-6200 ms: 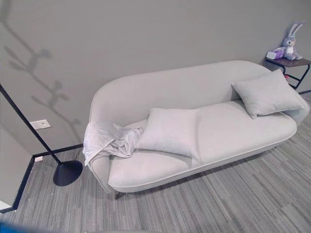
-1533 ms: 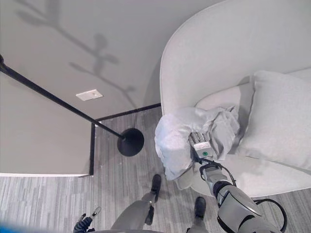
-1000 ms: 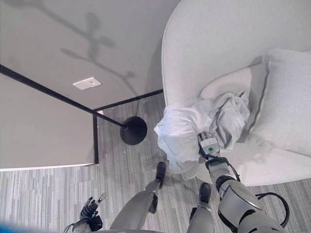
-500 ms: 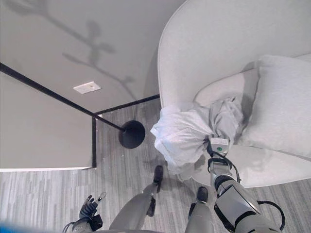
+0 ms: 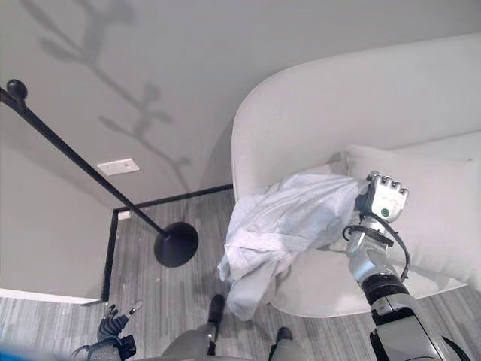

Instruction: Hang the clothes on the sofa on the clothes rack.

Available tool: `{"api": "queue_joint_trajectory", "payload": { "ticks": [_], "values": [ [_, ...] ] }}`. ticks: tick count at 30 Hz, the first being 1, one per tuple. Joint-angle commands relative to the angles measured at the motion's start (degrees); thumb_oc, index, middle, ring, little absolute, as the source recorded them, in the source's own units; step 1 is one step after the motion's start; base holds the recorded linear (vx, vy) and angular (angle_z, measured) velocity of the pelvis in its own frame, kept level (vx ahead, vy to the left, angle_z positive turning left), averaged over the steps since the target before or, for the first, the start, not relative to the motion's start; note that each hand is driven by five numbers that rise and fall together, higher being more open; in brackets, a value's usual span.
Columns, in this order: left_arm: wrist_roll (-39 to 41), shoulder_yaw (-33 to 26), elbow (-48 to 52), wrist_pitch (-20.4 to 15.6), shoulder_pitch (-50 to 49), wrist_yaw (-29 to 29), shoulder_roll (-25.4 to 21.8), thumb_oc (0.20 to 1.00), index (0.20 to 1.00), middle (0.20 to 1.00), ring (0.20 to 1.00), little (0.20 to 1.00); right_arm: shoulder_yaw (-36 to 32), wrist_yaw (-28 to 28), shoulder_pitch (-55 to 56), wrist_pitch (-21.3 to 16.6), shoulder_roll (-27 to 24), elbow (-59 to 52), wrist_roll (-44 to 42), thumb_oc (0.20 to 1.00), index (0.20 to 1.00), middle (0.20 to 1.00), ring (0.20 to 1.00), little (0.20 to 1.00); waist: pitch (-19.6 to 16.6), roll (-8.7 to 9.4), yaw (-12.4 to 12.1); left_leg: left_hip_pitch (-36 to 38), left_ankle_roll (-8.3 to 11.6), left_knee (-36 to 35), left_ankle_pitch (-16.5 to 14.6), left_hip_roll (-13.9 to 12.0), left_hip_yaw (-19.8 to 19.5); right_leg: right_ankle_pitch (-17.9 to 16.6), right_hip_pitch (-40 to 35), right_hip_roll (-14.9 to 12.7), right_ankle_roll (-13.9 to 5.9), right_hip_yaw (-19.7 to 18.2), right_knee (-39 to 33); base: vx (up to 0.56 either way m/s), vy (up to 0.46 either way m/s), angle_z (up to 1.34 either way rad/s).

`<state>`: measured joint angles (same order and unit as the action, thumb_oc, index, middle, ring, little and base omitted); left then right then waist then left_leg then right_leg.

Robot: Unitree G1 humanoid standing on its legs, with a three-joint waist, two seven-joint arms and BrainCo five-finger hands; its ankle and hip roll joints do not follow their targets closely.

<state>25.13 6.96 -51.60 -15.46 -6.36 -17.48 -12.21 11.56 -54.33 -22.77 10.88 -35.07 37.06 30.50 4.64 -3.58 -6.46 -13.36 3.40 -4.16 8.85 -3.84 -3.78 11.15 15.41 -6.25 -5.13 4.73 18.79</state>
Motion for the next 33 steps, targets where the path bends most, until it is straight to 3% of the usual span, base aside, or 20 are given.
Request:
{"api": "queue_joint_trajectory", "payload": {
  "ticks": [1,11,16,19,20,21,33],
  "values": [
    [-5.3,3.3,2.7,-0.9,2.7,-0.6,-3.9,1.0,1.0,1.0,1.0,1.0,-2.5,-3.9,-3.3,-1.7,-3.4,-2.5,0.1,0.2,0.2,0.2,0.2,0.2,-0.4,3.01,0.2,3.5,1.21,-0.8,-4.8,-2.5,0.0,-11.1,-13.8,-1.8,-2.5,-1.3,-23.8,-0.01,-0.006,-0.06],
    [-8.3,8.7,11.5,-0.3,5.6,-2.6,-5.2,1.0,1.0,1.0,1.0,1.0,0.2,-3.8,-12.4,-4.0,0.3,-7.3,-3.2,0.2,0.2,0.2,0.2,0.2,-3.4,5.29,0.9,6.5,1.92,-0.8,-5.3,-4.0,0.8,-10.9,-16.5,-0.6,-2.0,-1.8,-23.8,-0.01,-0.002,-0.05],
    [-17.4,11.2,14.4,2.5,10.1,-7.8,-6.5,1.0,1.0,1.0,1.0,1.0,2.4,-2.2,-19.7,-6.2,1.9,-10.6,-7.9,0.2,0.2,0.2,0.2,0.2,-4.8,6.5,2.1,7.8,2.3,-0.8,-5.6,-4.7,1.5,-11.0,-17.3,-0.1,-1.66,-2.7,-23.8,-0.03,0.001,-0.13],
    [-27.1,12.0,15.5,4.2,14.2,-12.6,-7.7,1.0,1.0,1.0,1.0,1.0,3.7,-0.7,-23.7,-7.4,1.7,-14.5,-9.5,0.2,0.2,0.2,0.2,0.2,-6.0,7.43,3.4,8.4,2.67,-0.8,-5.7,-4.9,2.0,-11.0,-17.7,0.2,-1.44,-3.1,-23.8,-0.02,0.003,-0.05],
    [-27.2,12.0,15.4,4.2,14.2,-12.7,-7.7,1.0,1.0,1.0,1.0,1.0,3.7,-0.7,-23.8,-7.4,1.7,-14.5,-9.5,0.2,0.2,0.2,0.2,0.2,-5.9,7.42,3.4,8.4,2.68,-0.8,-5.7,-4.9,2.0,-11.0,-17.7,0.2,-1.43,-3.2,-23.8,-0.01,-0.007,-0.08],
    [-32.1,13.2,15.1,4.3,17.1,-16.4,-8.6,1.0,1.0,1.0,1.0,1.0,4.5,-0.1,-25.5,-8.6,1.9,-16.3,-10.4,0.2,0.2,0.2,0.2,0.2,-6.4,7.93,4.0,8.7,2.91,-0.8,-5.7,-5.2,2.3,-11.0,-17.9,0.3,-1.39,-3.4,-23.8,-0.01,-0.007,-0.07],
    [-42.5,18.4,3.6,9.3,31.7,-23.8,-11.4,1.0,1.0,1.0,1.0,1.0,11.8,5.8,-40.0,-13.9,-0.2,-22.0,-18.3,0.2,0.2,0.2,0.2,0.2,-8.9,10.11,7.7,9.8,4.11,-0.8,-5.7,-7.1,4.5,-11.6,-17.3,1.6,-1.42,-5.7,-23.8,-0.01,-0.005,-0.13]
  ]
}}
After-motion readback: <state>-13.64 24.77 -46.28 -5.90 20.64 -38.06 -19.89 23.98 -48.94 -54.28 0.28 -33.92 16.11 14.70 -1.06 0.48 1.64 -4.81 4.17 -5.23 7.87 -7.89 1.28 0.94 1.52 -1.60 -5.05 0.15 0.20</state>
